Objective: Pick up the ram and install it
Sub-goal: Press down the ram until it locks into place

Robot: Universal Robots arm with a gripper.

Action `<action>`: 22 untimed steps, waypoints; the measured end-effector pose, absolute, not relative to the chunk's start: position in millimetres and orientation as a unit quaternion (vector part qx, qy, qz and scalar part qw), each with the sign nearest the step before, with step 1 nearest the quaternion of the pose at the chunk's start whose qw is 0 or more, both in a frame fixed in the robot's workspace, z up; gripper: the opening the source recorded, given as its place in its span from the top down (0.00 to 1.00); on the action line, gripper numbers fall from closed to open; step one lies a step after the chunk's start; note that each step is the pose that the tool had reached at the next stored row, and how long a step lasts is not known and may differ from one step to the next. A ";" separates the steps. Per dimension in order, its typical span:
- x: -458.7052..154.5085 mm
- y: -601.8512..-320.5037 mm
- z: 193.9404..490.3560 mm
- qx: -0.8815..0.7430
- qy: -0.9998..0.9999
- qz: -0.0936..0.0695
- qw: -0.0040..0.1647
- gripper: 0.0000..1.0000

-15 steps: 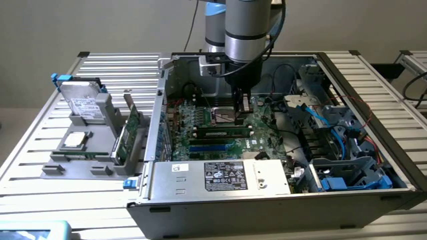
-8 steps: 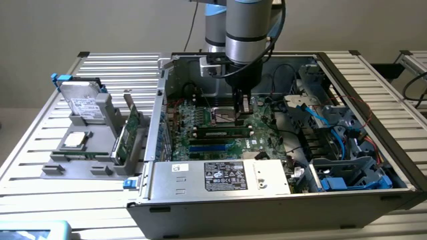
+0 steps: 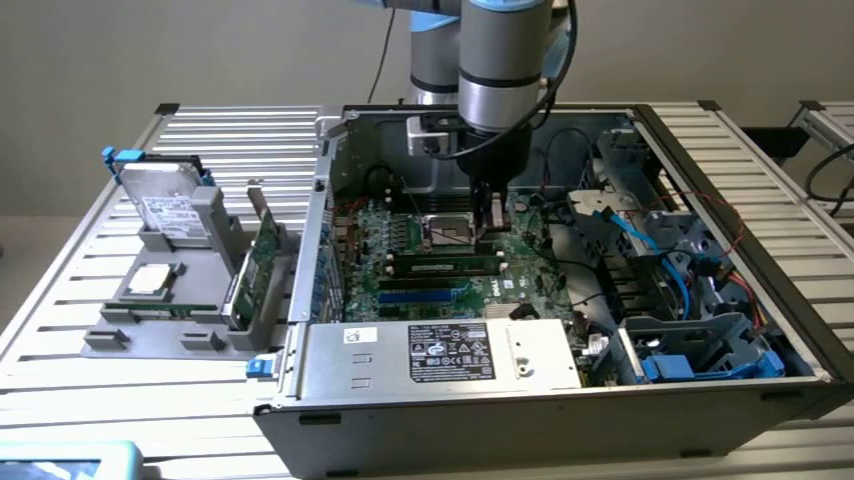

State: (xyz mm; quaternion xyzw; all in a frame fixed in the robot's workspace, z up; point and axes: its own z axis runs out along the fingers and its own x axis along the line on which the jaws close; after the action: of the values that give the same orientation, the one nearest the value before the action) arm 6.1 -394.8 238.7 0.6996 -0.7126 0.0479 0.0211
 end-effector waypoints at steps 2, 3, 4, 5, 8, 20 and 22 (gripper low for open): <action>6.1 -394.8 237.2 0.698 -0.714 0.048 0.021 0.89; 6.2 -394.9 236.1 0.697 -0.715 0.048 0.021 0.89; 6.1 -394.8 234.9 0.696 -0.716 0.048 0.021 0.89; 6.1 -394.9 233.8 0.694 -0.718 0.048 0.022 0.89; 6.1 -394.9 231.7 0.689 -0.723 0.048 0.022 0.89; 5.9 -394.7 229.3 0.688 -0.723 0.048 0.022 0.89; 5.9 -394.7 228.9 0.688 -0.723 0.048 0.022 0.89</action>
State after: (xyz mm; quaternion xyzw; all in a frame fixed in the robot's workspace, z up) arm 5.9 -394.7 228.9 0.6884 -0.7235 0.0476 0.0219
